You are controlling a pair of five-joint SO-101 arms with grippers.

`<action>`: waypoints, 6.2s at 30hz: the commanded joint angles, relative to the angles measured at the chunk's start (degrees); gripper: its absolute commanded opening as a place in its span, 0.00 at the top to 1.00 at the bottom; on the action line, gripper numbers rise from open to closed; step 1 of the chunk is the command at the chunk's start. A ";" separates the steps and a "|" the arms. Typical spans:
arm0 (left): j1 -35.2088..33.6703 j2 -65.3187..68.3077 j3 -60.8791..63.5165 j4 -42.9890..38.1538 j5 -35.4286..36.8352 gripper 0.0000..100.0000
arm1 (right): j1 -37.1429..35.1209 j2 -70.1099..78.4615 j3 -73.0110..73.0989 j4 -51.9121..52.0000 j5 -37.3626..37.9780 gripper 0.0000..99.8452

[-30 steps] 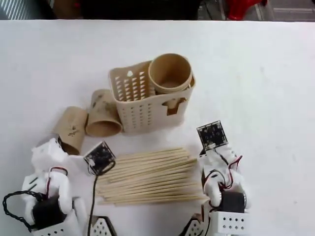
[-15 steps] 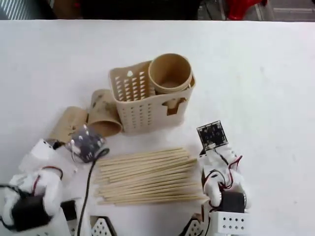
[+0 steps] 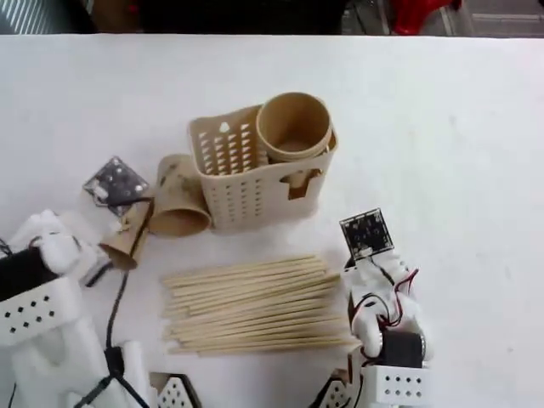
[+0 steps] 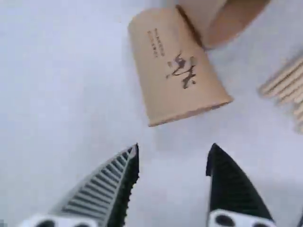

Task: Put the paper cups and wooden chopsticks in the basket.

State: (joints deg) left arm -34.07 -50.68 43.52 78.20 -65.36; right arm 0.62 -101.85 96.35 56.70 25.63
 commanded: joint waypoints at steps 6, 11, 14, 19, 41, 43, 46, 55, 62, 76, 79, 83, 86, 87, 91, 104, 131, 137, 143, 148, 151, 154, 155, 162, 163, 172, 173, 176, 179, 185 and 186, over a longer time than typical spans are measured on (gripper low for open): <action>-6.37 2.95 8.70 -17.05 -8.97 0.72 | 0.13 -0.04 0.53 -1.19 0.79 0.98; -5.23 6.02 15.47 -29.45 -8.09 0.72 | 0.13 -0.04 0.53 -1.01 0.79 0.98; -4.53 8.22 18.37 -37.89 -6.86 0.72 | 0.13 -0.04 0.53 -1.01 0.79 0.98; -1.71 11.30 23.03 -49.23 -6.95 0.72 | 0.13 -0.04 0.53 -1.01 0.79 0.98; 12.70 12.00 27.16 -56.44 -2.37 0.72 | 0.13 -0.04 0.53 -1.01 0.79 0.98; 12.70 12.09 27.16 -56.79 -2.37 0.75 | 0.13 -0.04 0.53 -1.01 0.79 0.98; 12.70 12.09 28.40 -59.96 -2.37 0.81 | 0.13 -0.04 0.53 -1.01 0.79 0.98; 10.51 11.65 29.71 -63.56 -2.29 0.98 | 0.22 -0.04 0.53 -1.01 0.79 0.98; 6.11 11.91 13.80 -40.00 -0.44 0.98 | 0.22 -0.04 0.53 -1.01 0.79 0.98; 9.36 11.56 -41.23 9.58 19.69 0.98 | 0.22 -0.04 0.53 -1.01 0.79 0.98; 15.52 11.91 -52.48 14.77 28.57 0.98 | 0.22 -0.04 0.53 -1.01 0.79 0.98; 28.70 12.00 -63.30 18.64 45.54 0.98 | 0.22 -0.04 0.53 -1.01 0.79 0.98; 40.92 12.00 -64.97 18.29 55.56 0.98 | 0.22 -0.04 0.53 -1.01 0.79 0.98; 45.41 12.09 -64.53 17.67 57.58 0.98 | 0.22 -0.04 0.53 -1.01 0.79 0.98; 57.27 13.14 -58.29 10.20 61.80 0.98 | 0.31 -0.04 0.53 -1.01 0.79 0.98; 58.51 30.90 -54.68 -1.14 65.67 0.98 | 0.22 -0.04 0.53 -1.01 0.79 0.98; 52.79 34.77 -54.68 -1.67 65.58 0.86 | 0.22 -0.04 0.53 -1.01 0.79 0.98; 53.23 34.95 -56.18 -3.87 62.59 0.86 | 0.22 -0.04 0.53 -1.01 0.79 0.98; 54.46 35.12 -59.25 -7.91 59.96 0.86 | 0.22 -0.04 0.53 -1.01 0.79 0.98; 54.46 35.82 -58.90 -11.25 59.96 0.86 | 0.22 -0.04 0.53 -1.01 0.79 0.98; 54.37 38.11 -59.43 -13.01 59.96 0.86 | 0.13 -0.04 0.53 -1.01 0.79 0.98; 53.85 40.66 -59.43 -14.59 59.96 0.86 | 0.13 -0.04 0.53 -1.01 0.79 0.98; 53.76 41.36 -59.43 -14.95 59.96 0.86 | 0.13 -0.04 0.53 -1.01 0.79 0.98; 53.05 42.59 -55.03 -14.95 59.96 0.86 | 0.13 -0.04 0.53 -1.01 0.79 0.98; 53.05 42.95 -53.45 -15.12 59.87 0.86 | 0.13 -0.04 0.53 -1.01 0.79 0.98; 52.88 47.96 -47.38 -19.34 59.87 0.86 | 0.31 -0.04 0.53 -1.01 0.79 0.98; 52.79 47.52 -48.88 -18.81 59.87 0.86 | 0.31 -0.04 0.53 -1.01 0.79 0.98; 52.35 44.88 -55.91 -13.63 59.87 0.86 | 0.40 -0.04 0.53 -1.01 0.79 0.98; 52.35 41.54 -64.26 -4.92 58.29 0.86 | 0.40 -0.04 0.53 -1.01 0.79 0.98; 48.40 33.54 -72.00 11.25 46.07 0.86 | 0.31 -0.04 0.53 -1.01 0.79 0.98; 46.99 32.13 -71.91 13.54 44.57 0.86 | 0.31 -0.04 0.53 -1.01 0.79 0.98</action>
State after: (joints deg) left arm 16.75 -13.76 -25.32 86.11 -16.04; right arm 0.70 -101.85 96.35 56.70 25.98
